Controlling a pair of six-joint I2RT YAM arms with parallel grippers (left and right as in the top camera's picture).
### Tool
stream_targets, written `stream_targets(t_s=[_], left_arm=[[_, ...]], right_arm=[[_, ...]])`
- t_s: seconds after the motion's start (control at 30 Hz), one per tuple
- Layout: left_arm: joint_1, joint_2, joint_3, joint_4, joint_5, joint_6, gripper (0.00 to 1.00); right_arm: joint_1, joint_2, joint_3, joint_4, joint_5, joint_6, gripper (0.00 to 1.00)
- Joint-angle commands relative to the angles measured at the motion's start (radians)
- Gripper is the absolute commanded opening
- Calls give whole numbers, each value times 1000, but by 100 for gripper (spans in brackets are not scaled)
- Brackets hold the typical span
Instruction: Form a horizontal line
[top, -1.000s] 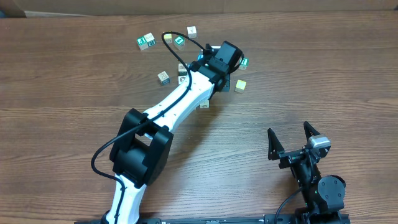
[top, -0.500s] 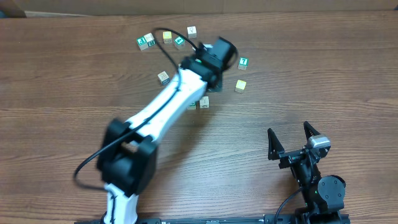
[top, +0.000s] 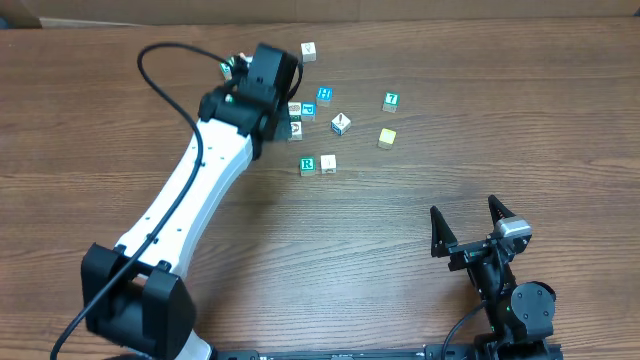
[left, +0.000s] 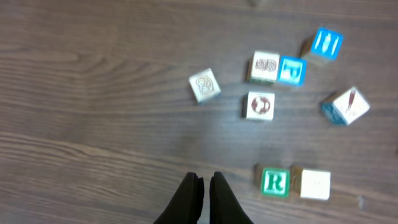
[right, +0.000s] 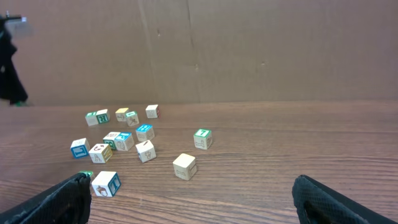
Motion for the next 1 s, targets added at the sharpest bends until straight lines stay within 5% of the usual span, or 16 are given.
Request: stream_targets(t_s=[0.0,0.2,0.4,0.6,0.97], left_arm=[[25,-62,-82,35,87,43,4],[31,-68,-118,42,94,43,4],[64,-115,-140,42,142,44,5],[109,-270,-232,50,172,63,4],[155,-629,-558,103,227,61,5]], right_arm=[[-2,-4,-10,6,9,-4,100],[-2,-4,-10,11,-37,89,100],[-2,-4,-10,27,-200,676,100],[-2,-4,-10,60,-219,797,100],[-2,60,41,53,-291,710,100]])
